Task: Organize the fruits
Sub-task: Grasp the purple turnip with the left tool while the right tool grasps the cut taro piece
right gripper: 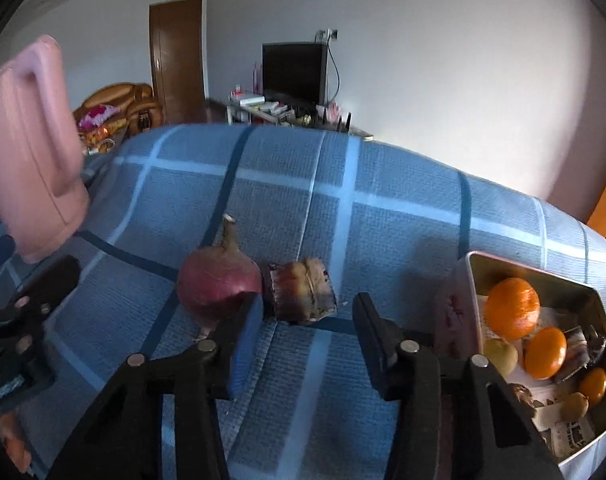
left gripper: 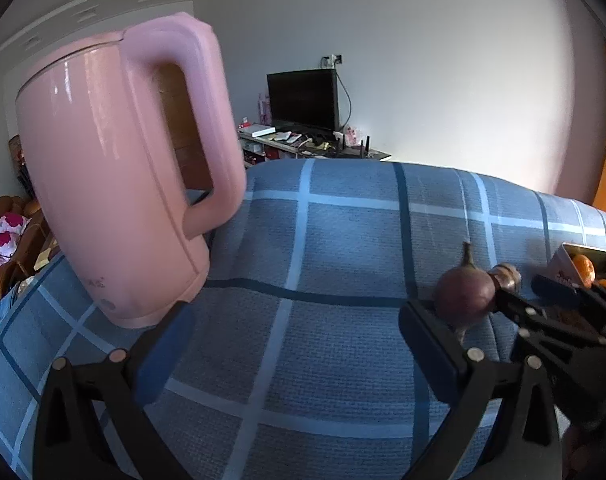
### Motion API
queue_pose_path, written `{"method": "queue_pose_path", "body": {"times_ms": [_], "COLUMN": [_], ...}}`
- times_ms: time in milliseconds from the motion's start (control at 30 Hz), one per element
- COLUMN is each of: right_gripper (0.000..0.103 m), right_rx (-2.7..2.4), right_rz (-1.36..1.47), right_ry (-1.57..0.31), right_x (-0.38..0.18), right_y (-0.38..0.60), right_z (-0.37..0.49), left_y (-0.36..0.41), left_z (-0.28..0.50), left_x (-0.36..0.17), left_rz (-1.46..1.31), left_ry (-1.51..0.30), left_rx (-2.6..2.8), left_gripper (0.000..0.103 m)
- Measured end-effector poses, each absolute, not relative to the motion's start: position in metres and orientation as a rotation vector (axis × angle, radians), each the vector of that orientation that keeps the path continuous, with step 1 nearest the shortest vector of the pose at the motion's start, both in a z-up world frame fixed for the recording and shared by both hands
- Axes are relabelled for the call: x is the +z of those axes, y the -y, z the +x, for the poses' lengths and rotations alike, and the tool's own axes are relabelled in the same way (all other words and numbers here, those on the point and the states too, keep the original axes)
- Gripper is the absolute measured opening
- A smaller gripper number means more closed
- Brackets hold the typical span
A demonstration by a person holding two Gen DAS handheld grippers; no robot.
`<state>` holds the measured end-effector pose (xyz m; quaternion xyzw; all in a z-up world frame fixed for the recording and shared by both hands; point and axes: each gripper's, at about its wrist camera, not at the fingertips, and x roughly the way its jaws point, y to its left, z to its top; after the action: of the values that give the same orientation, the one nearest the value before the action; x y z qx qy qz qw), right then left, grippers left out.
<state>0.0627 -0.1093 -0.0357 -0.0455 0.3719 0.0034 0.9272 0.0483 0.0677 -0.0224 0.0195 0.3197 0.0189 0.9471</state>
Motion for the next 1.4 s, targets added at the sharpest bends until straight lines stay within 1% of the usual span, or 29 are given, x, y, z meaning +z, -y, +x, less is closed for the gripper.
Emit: {"method": "queue_pose_path", "body": {"times_ms": [267,433,500,867,967,1000,1067,1133,1300,1400], "right_gripper": [0.048,0.048,0.046,0.045,0.045,0.043,0.042,0.041,0.041,0.041], "right_rx": [0.015,0.117,0.133,0.109,0.134,0.138,0.142,0.151,0.139,0.154], "right_rz": [-0.102,0.052,0.078,-0.031,0.051,0.076,0.080,0.088,0.079,0.087], "right_ry": [-0.772,-0.805,-0.819,-0.823,-0.876,-0.876,-0.870,-0.837,-0.671,-0.609], "right_x": [-0.036,-0.041,-0.043,-0.043,-0.051,-0.052,-0.052,-0.047,-0.026,-0.019], "right_y": [0.111,0.137,0.141,0.124,0.136,0.139,0.138,0.139,0.140,0.142], "right_z": [0.083,0.078,0.075,0.089,0.095,0.095,0.095,0.091,0.060,0.041], "left_y": [-0.068,-0.072,-0.072,-0.073,-0.074,-0.073,-0.072,-0.070,-0.066,-0.060], "left_z": [0.052,0.055,0.055,0.057,0.056,0.056,0.055,0.056,0.055,0.052], "left_x": [-0.024,-0.024,-0.024,-0.026,-0.023,-0.023,-0.022,-0.023,-0.022,-0.022], "left_rz": [0.043,0.027,0.025,0.033,0.020,0.023,0.031,0.037,0.030,0.037], "left_ry": [-0.664,-0.679,-0.681,-0.688,-0.679,-0.671,-0.660,-0.656,-0.643,-0.627], "left_rx": [0.041,0.036,0.032,0.030,0.019,0.014,0.007,-0.002,-0.051,-0.084], "left_gripper": [0.103,0.103,0.103,0.103,0.103,0.103,0.103,0.103,0.103,0.103]}}
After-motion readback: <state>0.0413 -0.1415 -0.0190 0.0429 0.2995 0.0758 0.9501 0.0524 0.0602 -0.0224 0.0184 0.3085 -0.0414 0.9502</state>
